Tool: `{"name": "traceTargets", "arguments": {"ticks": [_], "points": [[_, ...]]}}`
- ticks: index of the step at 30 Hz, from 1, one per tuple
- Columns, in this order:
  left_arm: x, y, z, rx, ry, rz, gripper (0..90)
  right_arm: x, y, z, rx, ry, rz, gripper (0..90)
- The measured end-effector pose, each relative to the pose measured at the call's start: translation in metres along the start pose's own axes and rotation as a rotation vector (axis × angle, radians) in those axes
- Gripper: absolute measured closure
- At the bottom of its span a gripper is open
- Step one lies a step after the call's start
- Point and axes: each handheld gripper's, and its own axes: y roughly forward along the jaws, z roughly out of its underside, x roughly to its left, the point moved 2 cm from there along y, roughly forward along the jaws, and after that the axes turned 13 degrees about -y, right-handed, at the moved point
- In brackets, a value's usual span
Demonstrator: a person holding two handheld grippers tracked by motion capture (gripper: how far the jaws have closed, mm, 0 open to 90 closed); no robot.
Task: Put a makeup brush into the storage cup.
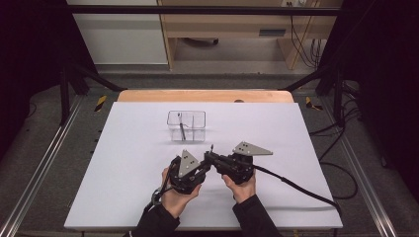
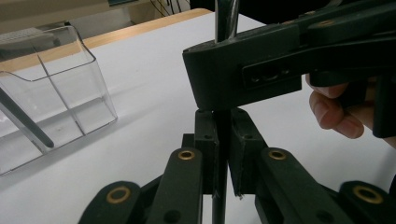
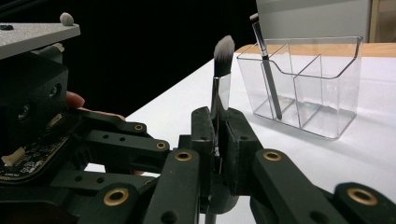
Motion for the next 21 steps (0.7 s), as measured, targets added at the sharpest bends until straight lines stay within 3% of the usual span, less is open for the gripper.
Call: {"name": "traceTargets", "arguments": {"ticks": [6,16,21], "points": [[0.001,-0.001,0.0,-0.004,-0.007,-0.002,82.8,0.001,0.0,0.0,-0.005,-0.016,0.007,82.4],[0.013,-0.005,0.002,0.0,-0.019,-0.024,82.8,0.003,-0.007,-0.005,-0.019,-0.031,0.039,51.6],[0.022,-0.009,0.003,0.0,-0.027,-0.035,82.8,0.003,-0.014,-0.009,-0.013,-0.063,0.06,37.6]]}}
